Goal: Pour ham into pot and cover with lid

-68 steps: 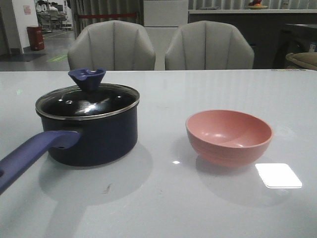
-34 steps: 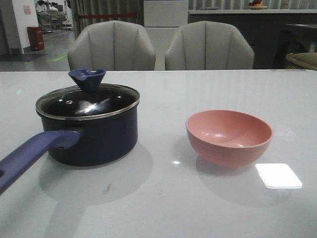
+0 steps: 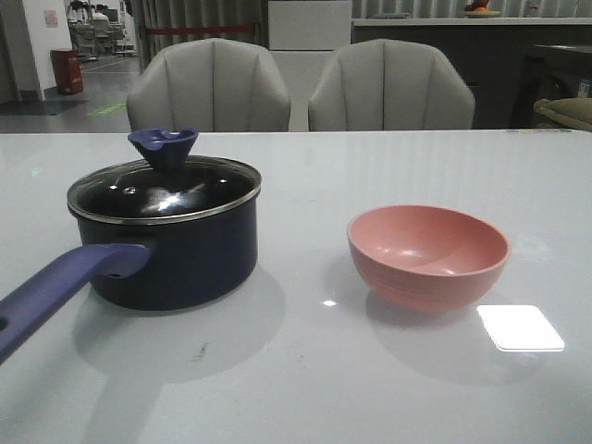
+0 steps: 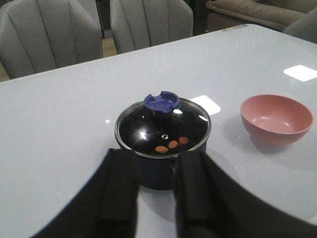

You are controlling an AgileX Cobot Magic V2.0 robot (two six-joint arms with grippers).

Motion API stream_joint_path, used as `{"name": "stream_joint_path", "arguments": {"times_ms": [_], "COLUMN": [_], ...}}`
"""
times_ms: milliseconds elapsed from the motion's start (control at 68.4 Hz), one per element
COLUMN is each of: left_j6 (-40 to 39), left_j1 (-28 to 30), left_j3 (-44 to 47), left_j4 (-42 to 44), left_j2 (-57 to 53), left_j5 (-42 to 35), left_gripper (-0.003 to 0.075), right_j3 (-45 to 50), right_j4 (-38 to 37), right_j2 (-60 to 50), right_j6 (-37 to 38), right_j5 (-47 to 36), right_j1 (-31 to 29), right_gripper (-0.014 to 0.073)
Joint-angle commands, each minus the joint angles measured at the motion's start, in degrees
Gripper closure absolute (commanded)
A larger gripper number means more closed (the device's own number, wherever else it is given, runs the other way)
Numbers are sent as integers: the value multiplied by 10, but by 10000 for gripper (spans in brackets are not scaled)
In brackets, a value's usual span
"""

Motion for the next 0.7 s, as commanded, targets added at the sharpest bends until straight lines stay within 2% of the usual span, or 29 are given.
{"name": "stream_joint_path", "arguments": {"times_ms": [0,570,687], "left_j6": [0,0,-12], "left_j1": [-5,-4,45], "left_j3": [-11,-1,36], "left_j4": [-9,-9,-7], "left_j2": [-2,-2,-5], "left_j5": [-58,-66,-97], "left_gripper": [591,608,608], "right_j3": [-16,-16,-16], "right_j4": [2,2,2], "right_j2": [4,4,4], "right_j6": [-6,-6,-6], "right_j5": [-47,-47,-47], "right_j1": [0,0,0], "right_gripper": [427,427,427]}}
